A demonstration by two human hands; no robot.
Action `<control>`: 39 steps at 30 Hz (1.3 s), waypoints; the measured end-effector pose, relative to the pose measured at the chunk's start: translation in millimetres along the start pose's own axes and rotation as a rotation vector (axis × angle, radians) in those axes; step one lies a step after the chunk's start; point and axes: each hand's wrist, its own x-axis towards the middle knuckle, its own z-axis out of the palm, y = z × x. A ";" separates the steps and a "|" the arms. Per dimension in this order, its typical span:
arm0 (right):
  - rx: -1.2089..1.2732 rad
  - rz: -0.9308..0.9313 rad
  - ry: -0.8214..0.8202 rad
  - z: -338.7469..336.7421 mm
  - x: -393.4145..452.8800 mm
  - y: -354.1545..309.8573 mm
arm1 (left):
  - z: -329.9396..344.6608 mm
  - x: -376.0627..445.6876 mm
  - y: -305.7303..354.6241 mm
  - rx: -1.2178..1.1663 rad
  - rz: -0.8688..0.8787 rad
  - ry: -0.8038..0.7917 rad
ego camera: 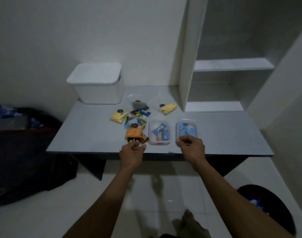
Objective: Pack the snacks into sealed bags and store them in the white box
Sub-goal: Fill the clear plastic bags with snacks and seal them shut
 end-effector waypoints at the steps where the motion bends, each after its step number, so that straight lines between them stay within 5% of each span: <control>1: -0.020 -0.010 -0.039 10.9 0.5 -3.7 | -8.0 4.8 -6.7 -0.017 -0.014 0.013; 10: -0.082 -0.047 -0.175 104.9 60.9 -35.8 | -33.7 79.0 -31.0 -0.057 -0.088 0.104; 19: -0.058 0.000 -0.189 175.8 168.6 -49.7 | -8.9 199.2 -6.8 0.177 -0.047 0.079; 28: -0.689 -0.181 -0.384 212.7 253.8 -44.4 | 39.3 297.7 9.6 0.339 -0.017 -0.046; 39: -0.888 -0.258 -0.520 241.0 276.8 -32.2 | 49.4 333.9 -12.8 0.345 -0.090 -0.127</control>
